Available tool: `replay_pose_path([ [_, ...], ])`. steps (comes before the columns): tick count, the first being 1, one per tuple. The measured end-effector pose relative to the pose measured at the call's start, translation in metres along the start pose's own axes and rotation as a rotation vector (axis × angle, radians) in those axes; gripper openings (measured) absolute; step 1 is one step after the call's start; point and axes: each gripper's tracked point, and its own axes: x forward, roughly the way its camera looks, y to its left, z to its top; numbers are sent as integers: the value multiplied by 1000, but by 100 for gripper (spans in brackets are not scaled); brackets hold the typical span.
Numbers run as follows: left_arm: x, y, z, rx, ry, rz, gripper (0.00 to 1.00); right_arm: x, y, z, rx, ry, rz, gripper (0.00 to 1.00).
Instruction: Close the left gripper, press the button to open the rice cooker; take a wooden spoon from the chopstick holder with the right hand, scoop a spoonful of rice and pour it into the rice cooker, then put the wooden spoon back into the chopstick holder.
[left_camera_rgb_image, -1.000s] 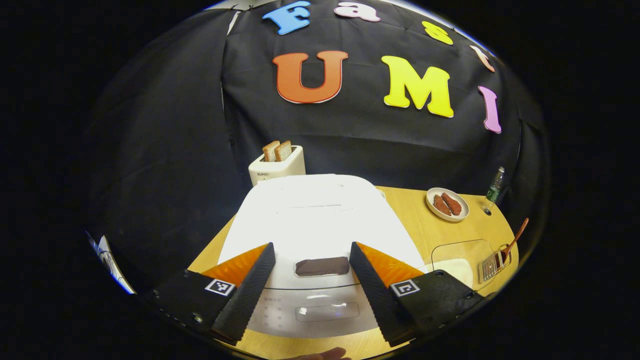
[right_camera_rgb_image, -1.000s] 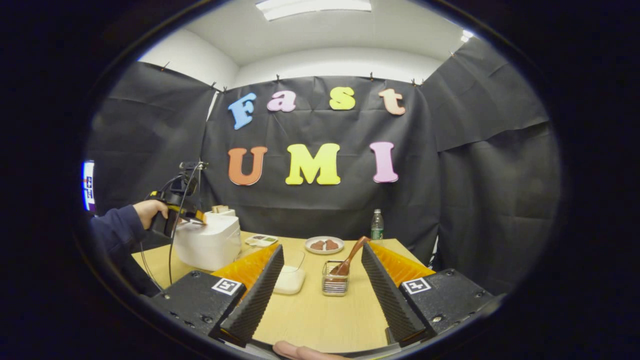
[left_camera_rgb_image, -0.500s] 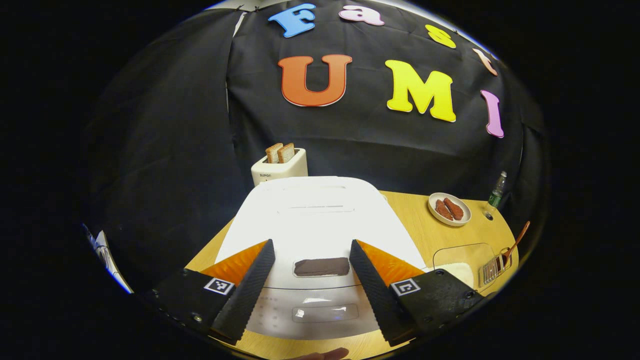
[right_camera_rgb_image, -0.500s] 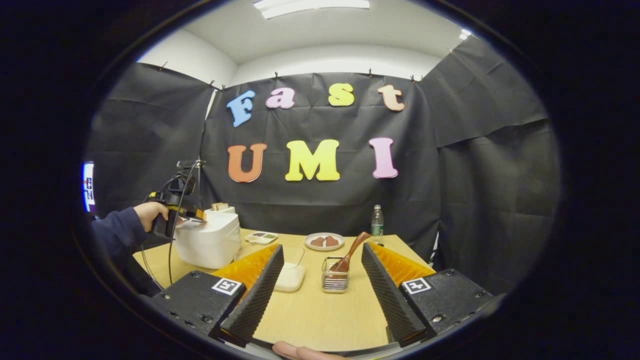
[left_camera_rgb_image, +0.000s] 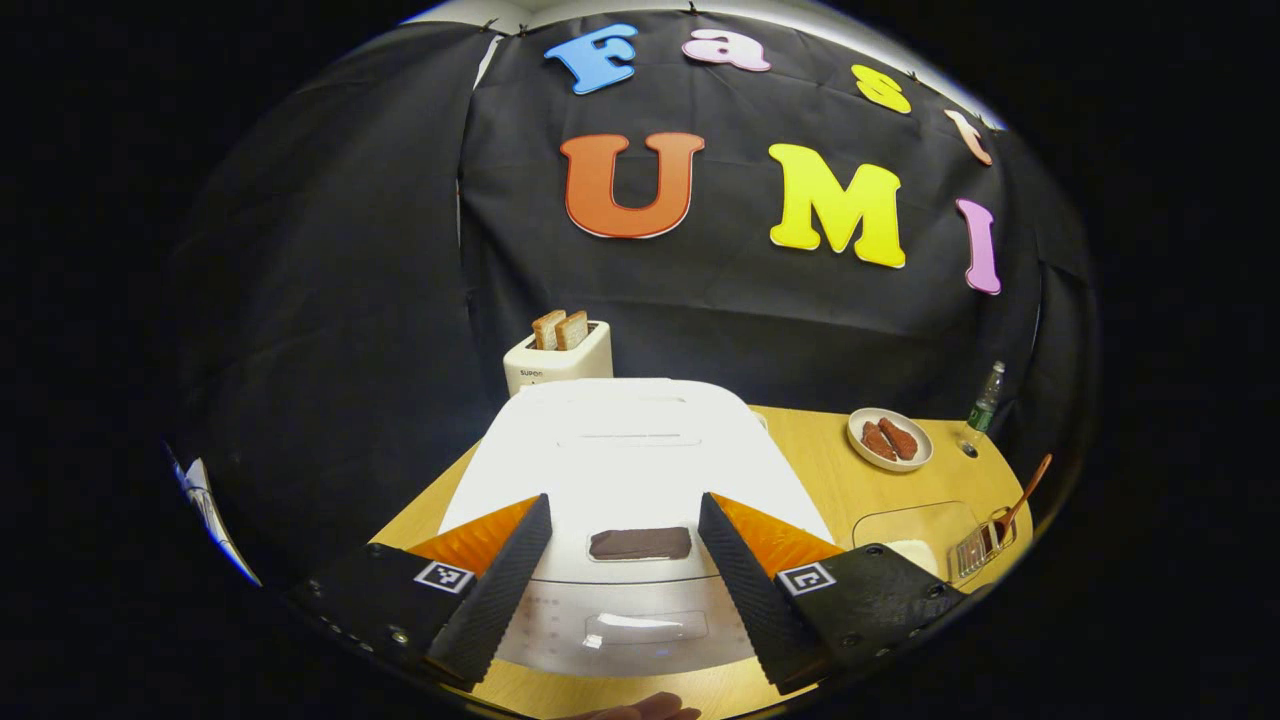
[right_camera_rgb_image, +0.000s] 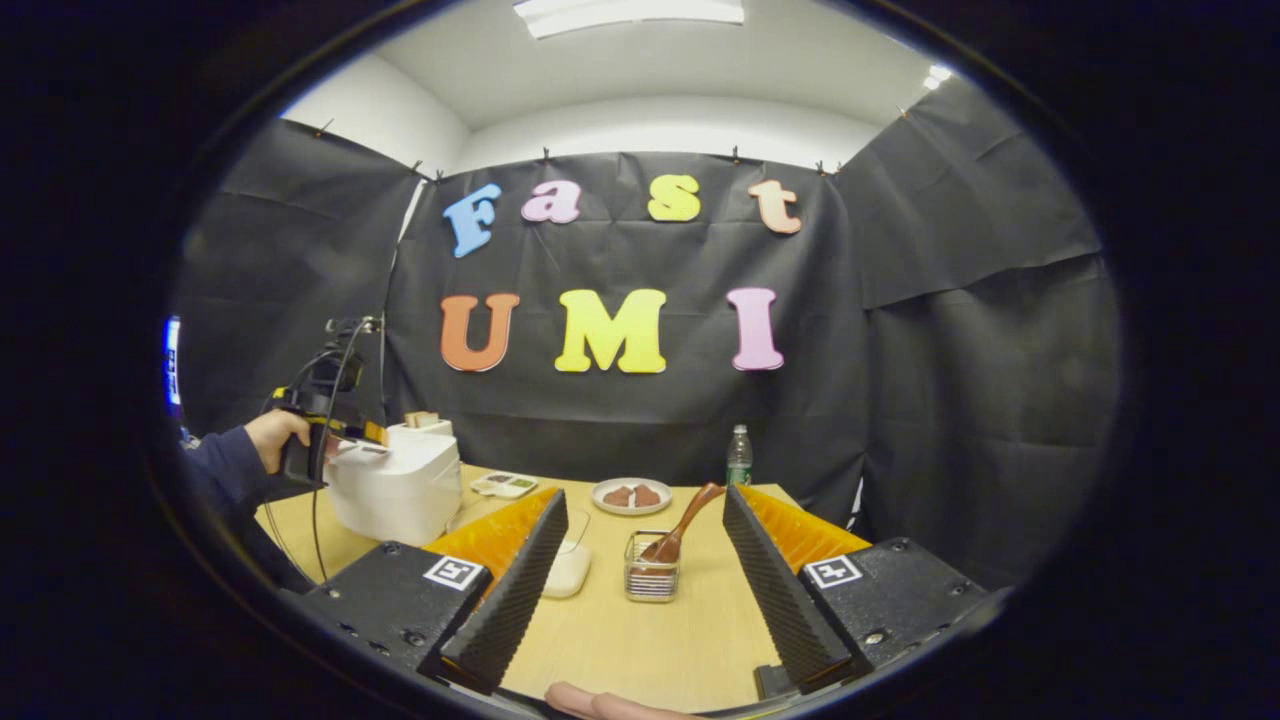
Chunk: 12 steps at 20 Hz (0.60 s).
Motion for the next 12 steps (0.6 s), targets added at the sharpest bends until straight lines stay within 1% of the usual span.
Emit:
replay_pose_path([
  [2,-14,-3,17,4,-42,-8,95,5,-2,2,6,6,-2,100],
  [5,-35,-13,41,39,-95,-17,95,12,-4,4,12,15,-14,100],
  [10,-102,-41,75,81,-208,-59,94,19,-7,14,24,21,-21,100],
  [12,-138,-56,78,84,-243,-85,94,21,-9,17,34,25,-30,100],
])
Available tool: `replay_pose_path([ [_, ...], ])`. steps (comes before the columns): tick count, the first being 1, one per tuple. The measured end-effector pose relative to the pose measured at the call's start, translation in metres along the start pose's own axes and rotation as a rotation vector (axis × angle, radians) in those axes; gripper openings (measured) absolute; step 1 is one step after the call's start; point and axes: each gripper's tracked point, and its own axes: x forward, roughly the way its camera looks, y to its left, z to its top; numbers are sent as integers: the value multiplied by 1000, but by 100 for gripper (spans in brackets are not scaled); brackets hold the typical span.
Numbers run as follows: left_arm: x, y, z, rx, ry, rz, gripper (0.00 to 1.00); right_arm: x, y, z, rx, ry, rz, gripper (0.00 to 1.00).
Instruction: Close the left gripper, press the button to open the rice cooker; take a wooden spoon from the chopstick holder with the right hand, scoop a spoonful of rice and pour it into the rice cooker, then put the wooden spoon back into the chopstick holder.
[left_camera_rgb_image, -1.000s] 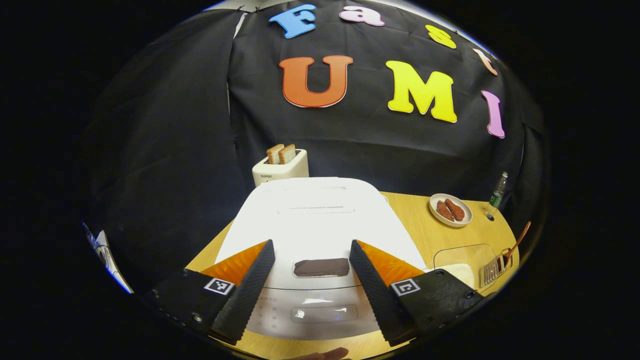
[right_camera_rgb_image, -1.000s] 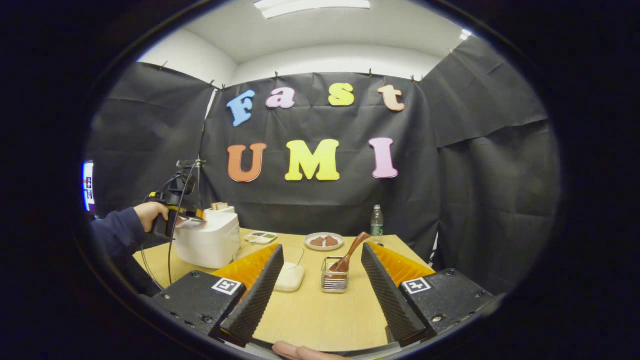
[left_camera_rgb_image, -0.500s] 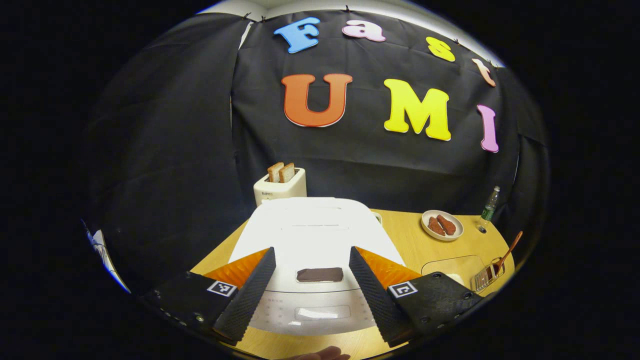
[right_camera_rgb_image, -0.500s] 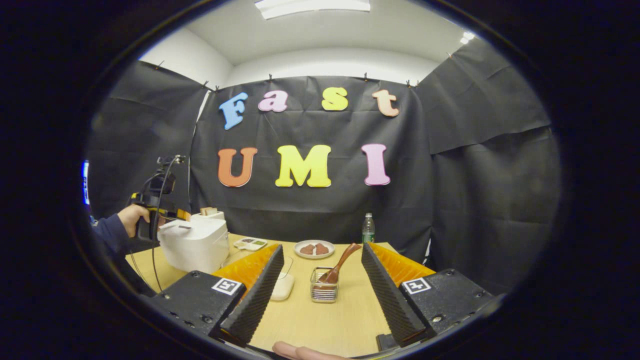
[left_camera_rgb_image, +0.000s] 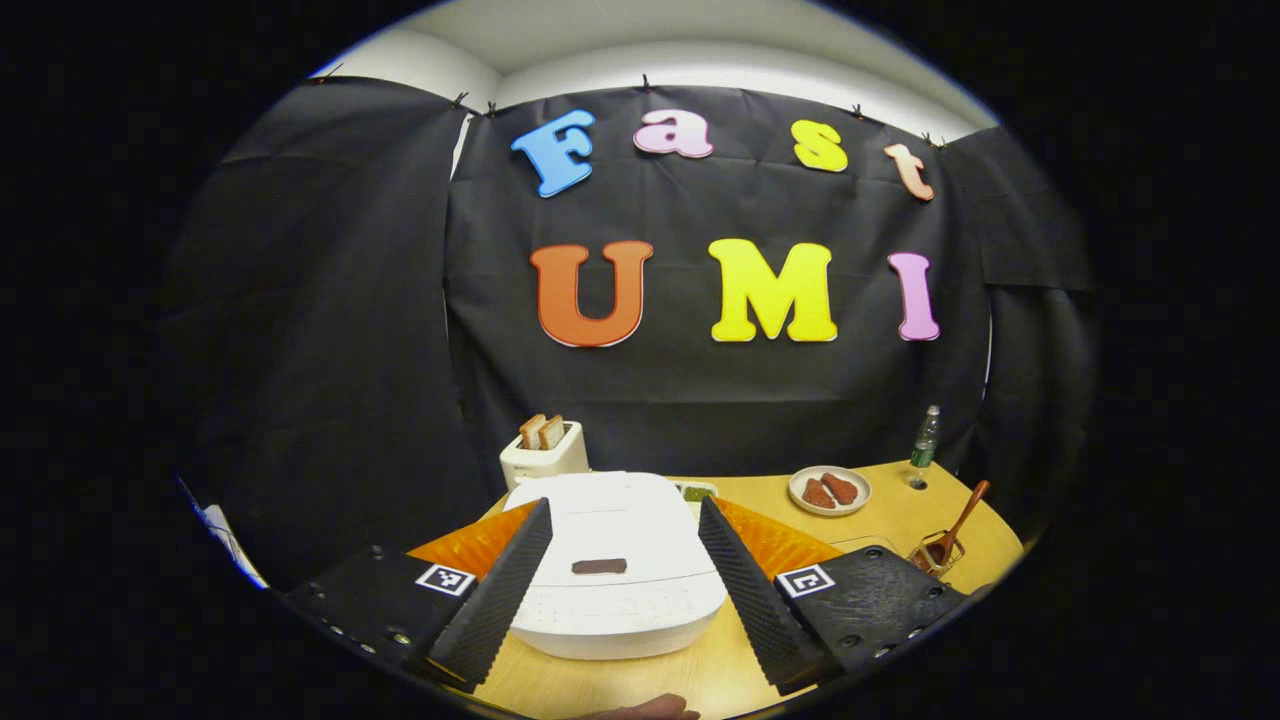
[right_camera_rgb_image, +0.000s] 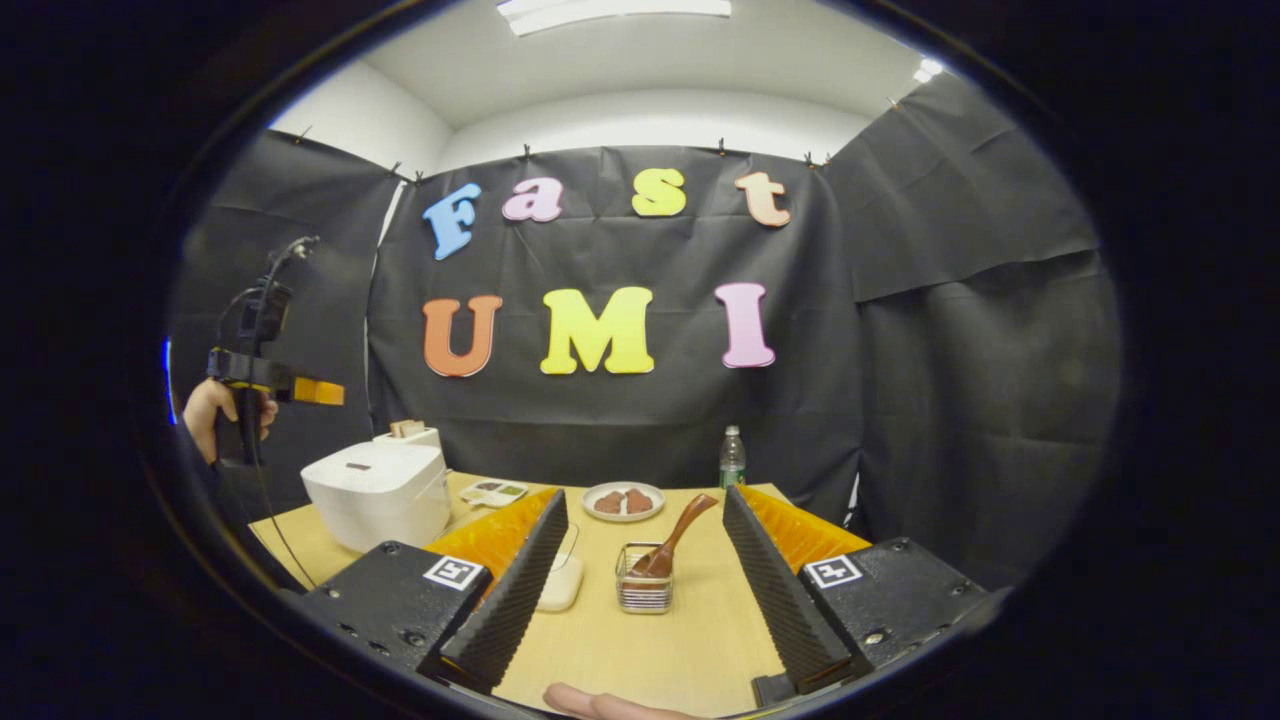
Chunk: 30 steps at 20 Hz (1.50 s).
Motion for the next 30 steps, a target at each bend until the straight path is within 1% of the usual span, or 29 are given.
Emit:
replay_pose_path([
  [4,-49,-26,10,16,-61,-23,94,0,-2,2,25,30,-5,100],
  [7,-78,-47,7,-9,-90,-56,93,0,-8,6,30,33,-19,100],
  [11,-108,-53,-2,31,-114,-48,95,-4,-13,15,31,26,-27,100],
  [15,-125,-60,-7,29,-134,-50,95,-6,-14,17,33,27,-28,100],
  [19,-136,-71,-25,31,-119,-72,95,-2,-11,16,31,48,-26,99],
  [23,-142,-69,-24,55,-132,-54,96,-2,-8,15,25,66,-28,100],
  [25,-145,-70,-23,71,-148,-62,96,-7,-6,19,19,57,-26,100],
  [30,-156,-68,-19,56,-169,-59,96,-12,1,20,30,55,-12,100],
])
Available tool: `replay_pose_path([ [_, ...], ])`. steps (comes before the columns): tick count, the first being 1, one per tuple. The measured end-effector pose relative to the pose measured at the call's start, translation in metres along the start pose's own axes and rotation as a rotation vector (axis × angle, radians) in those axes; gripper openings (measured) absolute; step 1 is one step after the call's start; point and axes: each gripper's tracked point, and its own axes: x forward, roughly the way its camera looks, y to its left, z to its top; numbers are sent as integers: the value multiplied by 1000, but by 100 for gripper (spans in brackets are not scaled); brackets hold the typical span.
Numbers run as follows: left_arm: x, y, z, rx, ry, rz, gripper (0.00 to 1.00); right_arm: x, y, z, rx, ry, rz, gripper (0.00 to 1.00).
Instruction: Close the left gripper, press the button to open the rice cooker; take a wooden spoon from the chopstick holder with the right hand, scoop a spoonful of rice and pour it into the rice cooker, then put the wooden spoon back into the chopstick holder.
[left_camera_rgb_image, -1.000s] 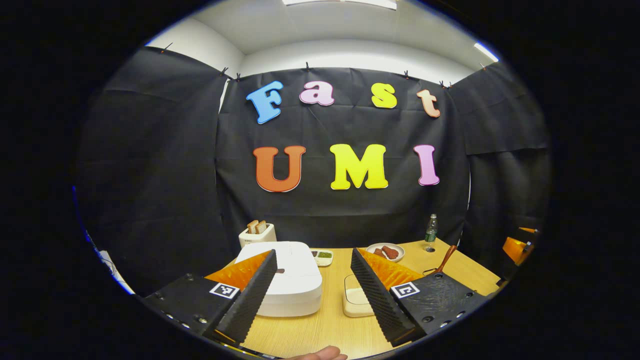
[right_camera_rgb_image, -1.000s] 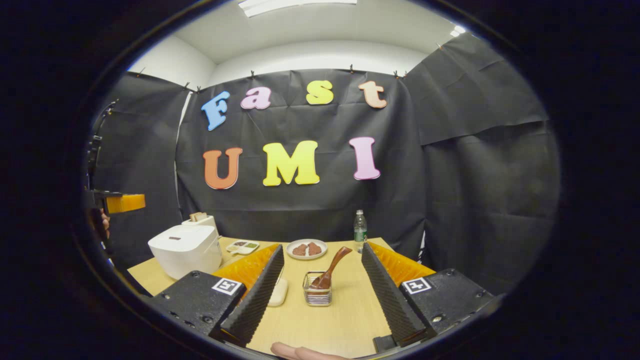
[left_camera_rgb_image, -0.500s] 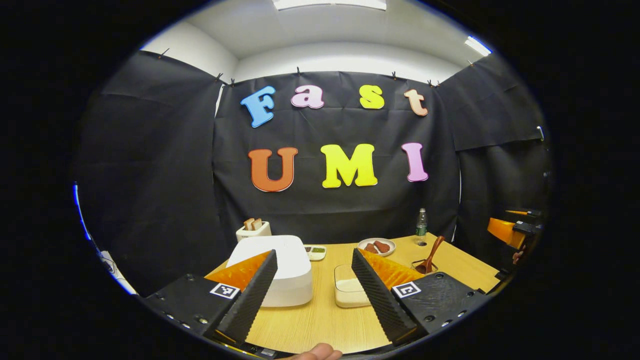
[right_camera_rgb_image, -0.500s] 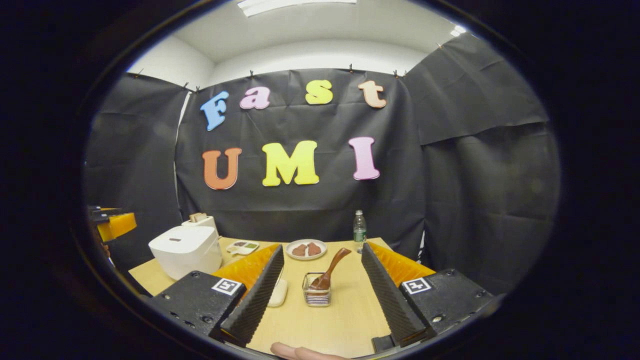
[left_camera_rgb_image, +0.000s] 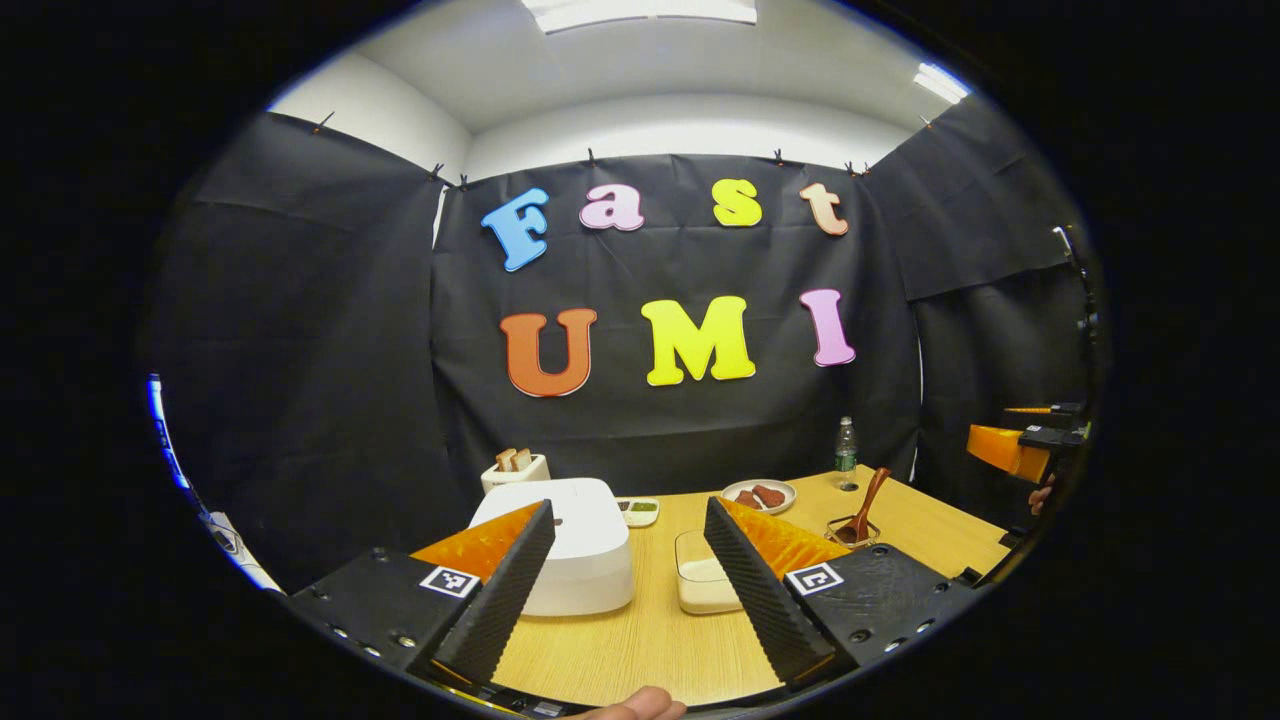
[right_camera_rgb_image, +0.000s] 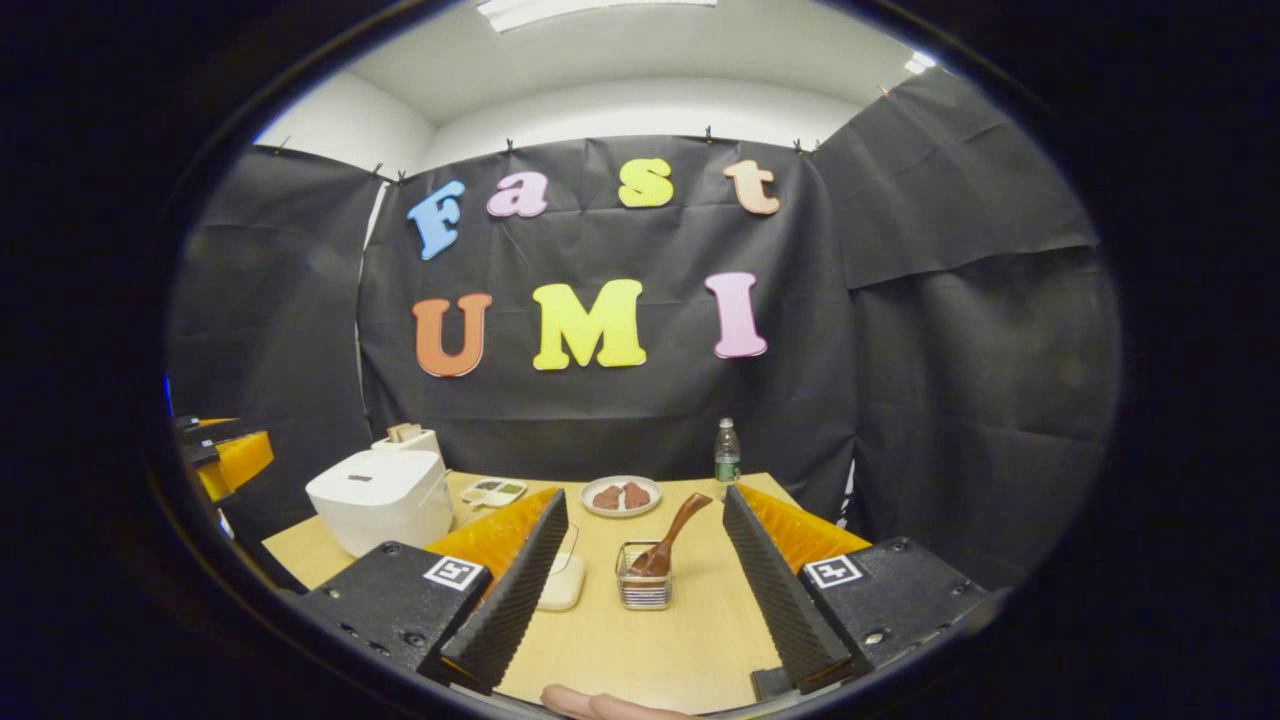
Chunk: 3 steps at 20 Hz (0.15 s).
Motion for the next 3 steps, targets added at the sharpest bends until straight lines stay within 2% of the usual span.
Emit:
replay_pose_path([
  [3,-2,-2,4,-12,-11,-8,96,-3,0,4,-13,-11,-5,100],
])
